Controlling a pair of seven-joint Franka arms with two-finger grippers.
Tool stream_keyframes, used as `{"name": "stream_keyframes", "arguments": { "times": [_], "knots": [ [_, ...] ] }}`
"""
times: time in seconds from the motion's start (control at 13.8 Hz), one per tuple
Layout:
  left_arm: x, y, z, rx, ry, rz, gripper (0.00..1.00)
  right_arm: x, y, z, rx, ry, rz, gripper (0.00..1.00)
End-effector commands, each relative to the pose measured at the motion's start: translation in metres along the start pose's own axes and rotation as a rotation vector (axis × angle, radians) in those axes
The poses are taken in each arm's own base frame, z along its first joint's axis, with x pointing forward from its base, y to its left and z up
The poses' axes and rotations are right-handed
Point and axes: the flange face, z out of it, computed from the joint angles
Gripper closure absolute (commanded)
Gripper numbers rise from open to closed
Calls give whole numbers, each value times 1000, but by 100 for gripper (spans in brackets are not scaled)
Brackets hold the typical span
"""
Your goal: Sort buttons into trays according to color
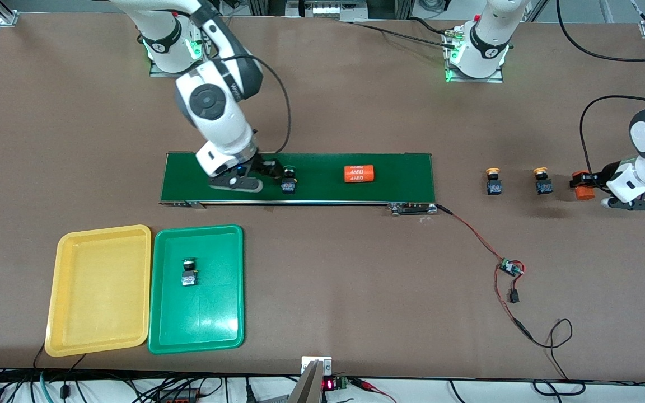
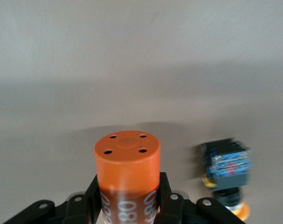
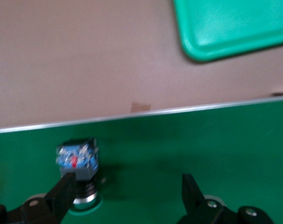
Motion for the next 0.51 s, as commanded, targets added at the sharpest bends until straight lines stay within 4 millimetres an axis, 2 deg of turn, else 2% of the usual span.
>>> {"name": "stream_keyframes", "arguments": {
  "times": [0.0, 0.14, 0.29, 0.43],
  "knots": [
    [16, 64, -69, 85, 5, 148, 100, -3, 4, 1, 4, 14, 7, 0],
    [28, 119, -92, 119, -28, 317, 100, -4, 3, 2, 4, 13, 7, 0],
    [36, 176, -95, 120, -71, 472, 100, -7, -2, 7, 10, 17, 9, 0],
    [38, 215, -92, 110, -97, 659, 100, -12, -8, 18, 12, 19, 4, 0]
  ]
}}
